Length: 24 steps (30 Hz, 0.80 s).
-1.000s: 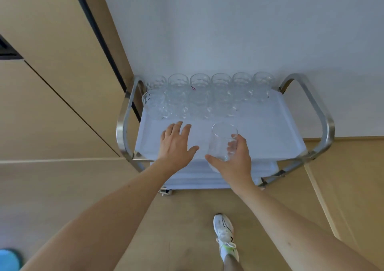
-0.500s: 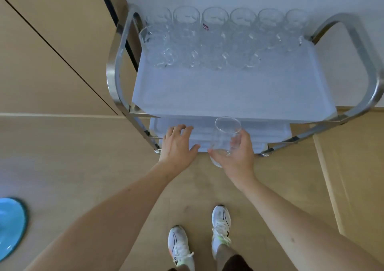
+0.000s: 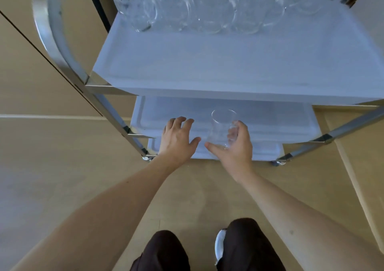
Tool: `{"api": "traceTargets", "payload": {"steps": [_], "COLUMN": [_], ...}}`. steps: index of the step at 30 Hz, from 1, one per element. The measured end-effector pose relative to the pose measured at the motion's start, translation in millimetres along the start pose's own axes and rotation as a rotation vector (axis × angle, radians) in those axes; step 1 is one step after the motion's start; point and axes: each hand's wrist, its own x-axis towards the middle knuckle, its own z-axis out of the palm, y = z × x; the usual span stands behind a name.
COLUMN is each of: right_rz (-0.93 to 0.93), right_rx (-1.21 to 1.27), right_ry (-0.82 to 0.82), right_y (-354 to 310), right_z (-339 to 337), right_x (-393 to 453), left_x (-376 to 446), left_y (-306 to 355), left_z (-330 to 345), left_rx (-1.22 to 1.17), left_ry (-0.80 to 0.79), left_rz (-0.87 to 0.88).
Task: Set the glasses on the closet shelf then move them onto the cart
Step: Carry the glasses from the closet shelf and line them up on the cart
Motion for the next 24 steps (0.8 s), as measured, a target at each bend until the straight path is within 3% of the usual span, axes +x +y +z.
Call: {"api": "traceTargets", "payload": {"steps": [14, 24], "right_rz": [-0.289, -0.315], "right_rx": [0.080, 0.054], "right_ry": [0.215, 0.207], "right_y": [62.2, 61.1], "right_z": [46.6, 64.1], "right_x": [82.5, 101.9], "left_x": [95.2, 118.8], "left_y": [-36.3, -54.2], "left_z": [87.6, 75.3], "left_rx": [0.015, 0.095], "left_ry": [0.250, 0.206], "left_rz": [0.184, 0.123]}}
